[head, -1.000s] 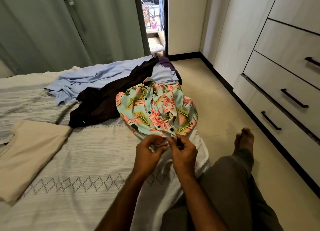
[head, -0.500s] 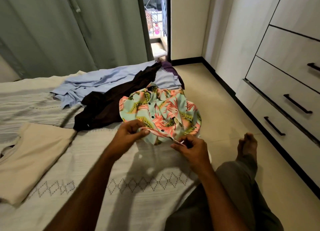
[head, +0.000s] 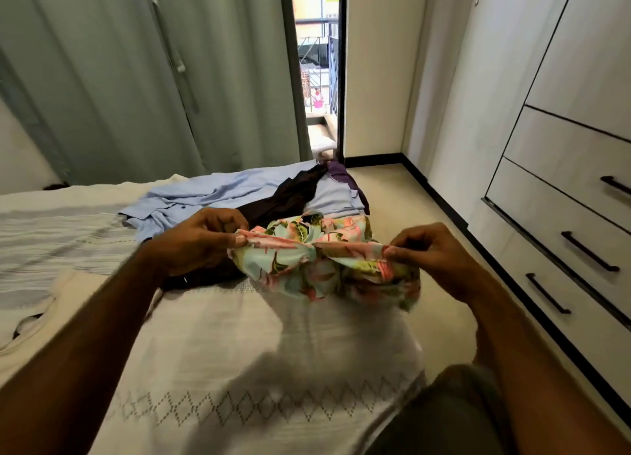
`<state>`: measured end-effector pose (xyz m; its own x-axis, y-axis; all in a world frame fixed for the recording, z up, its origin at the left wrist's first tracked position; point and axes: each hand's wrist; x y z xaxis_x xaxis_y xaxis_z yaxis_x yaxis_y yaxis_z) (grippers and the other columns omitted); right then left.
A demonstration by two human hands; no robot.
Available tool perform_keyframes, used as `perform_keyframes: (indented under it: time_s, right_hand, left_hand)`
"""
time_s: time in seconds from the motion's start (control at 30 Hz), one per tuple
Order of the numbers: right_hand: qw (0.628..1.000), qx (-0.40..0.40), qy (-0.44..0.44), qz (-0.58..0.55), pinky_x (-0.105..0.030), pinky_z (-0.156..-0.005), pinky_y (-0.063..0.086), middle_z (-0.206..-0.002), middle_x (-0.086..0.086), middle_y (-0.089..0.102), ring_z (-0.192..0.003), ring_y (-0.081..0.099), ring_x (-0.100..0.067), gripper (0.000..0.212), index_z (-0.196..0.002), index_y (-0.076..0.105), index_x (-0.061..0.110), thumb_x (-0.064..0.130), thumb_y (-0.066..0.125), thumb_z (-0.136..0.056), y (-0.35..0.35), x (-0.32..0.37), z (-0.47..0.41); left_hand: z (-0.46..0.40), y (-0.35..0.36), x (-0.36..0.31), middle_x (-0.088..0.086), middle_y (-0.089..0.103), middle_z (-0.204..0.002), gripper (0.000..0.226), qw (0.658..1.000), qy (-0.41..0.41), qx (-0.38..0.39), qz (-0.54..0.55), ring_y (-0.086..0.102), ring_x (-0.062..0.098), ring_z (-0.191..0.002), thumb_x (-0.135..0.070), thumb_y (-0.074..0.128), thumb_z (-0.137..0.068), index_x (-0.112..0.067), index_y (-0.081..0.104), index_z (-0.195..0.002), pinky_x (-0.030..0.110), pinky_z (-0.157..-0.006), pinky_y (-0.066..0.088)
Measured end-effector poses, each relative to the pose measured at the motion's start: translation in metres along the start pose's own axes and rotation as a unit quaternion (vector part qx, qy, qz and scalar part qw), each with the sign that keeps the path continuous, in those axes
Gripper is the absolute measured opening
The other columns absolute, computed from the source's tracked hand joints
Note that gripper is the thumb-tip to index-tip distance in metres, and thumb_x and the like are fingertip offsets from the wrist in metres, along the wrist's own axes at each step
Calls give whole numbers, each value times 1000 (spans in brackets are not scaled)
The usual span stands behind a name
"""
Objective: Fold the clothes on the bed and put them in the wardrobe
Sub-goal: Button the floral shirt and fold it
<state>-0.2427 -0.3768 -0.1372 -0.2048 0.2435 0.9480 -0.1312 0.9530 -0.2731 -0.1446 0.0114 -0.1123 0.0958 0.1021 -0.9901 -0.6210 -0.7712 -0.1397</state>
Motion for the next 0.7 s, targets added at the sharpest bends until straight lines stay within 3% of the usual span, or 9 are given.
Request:
perform_keyframes:
  time_s: [0.07,0.17,0.27,0.37,0.43,0.47,0.53,0.63,0.7]
  right_hand:
    - [999,27,27,17,-26,-69,58,-87,-8,76,-83,74,-22,16,-88,78,7,22,75,-81,-7,12,-19]
    - [974,70,70,205,-35,-78,59,-88,-5,76,-84,72,-21,17,-96,79,11,26,74,-90,-7,12,-57]
    - [940,-163,-26,297,-39,-80,57,-84,3,71,-78,66,-13,17,-94,76,17,31,68,-94,4,29,-91]
    - [855,-400,-232,235,-11,-69,48,-82,6,64,-74,59,-7,13,-95,71,10,20,62,-98,23,79,-94]
    - [798,-464,-313,224,-5,-64,42,-81,5,62,-71,56,-4,12,-96,68,7,15,60,-99,34,100,-90]
    - [790,-470,-323,224,-10,-62,46,-80,3,63,-69,58,-7,12,-96,67,7,15,59,-100,39,98,-87]
    - [816,-461,-257,237,-28,-58,55,-78,1,64,-67,63,-14,12,-94,64,13,22,59,-100,57,67,-78]
    - [855,-432,-66,278,-39,-57,54,-81,-7,70,-70,67,-32,13,-87,65,19,29,63,-95,104,-12,-48]
    - [883,-342,84,310,-37,-69,55,-101,-7,72,-88,68,-30,21,-99,70,22,40,60,-94,145,-55,-14]
  left_hand:
    - [-14,-11,-8,9,65,-76,11,992,-20,-36,-117,60,23,-75,-14,82,-81,-14,71,-78,30,-66,49]
    - [-46,-24,-18,0,66,-72,10,926,9,-132,-354,60,16,-71,-28,81,-82,-28,72,-79,27,-66,49]
    - [-71,-18,-54,2,59,-74,6,834,123,-333,-423,57,23,-69,-9,67,-94,-14,70,-92,17,-54,34]
    - [-67,11,-110,5,52,-82,9,693,333,-485,-417,45,7,-72,0,55,-96,4,62,-97,12,-60,28]
    - [-61,28,-121,9,53,-84,10,627,412,-513,-418,41,3,-76,-2,54,-96,5,61,-97,9,-66,33]
    - [-60,36,-113,11,55,-86,12,621,406,-503,-443,42,6,-76,-8,54,-97,2,61,-98,16,-65,36]
    - [-58,50,-71,11,54,-91,12,674,308,-442,-505,45,15,-69,-19,54,-96,-10,61,-99,30,-57,37]
    - [-45,92,20,5,51,-101,15,762,128,-379,-509,60,33,-70,-26,59,-85,-23,60,-99,38,-54,48]
    - [-27,136,72,6,52,-102,16,809,70,-373,-449,62,33,-73,-22,66,-81,-21,66,-96,34,-57,49]
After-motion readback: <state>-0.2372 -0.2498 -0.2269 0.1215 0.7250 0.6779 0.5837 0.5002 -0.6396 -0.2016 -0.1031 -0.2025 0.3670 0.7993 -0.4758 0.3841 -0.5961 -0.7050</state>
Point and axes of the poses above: each hand's wrist, its own z-axis away from the middle knuckle, its own y-axis out of the palm, x = y × z
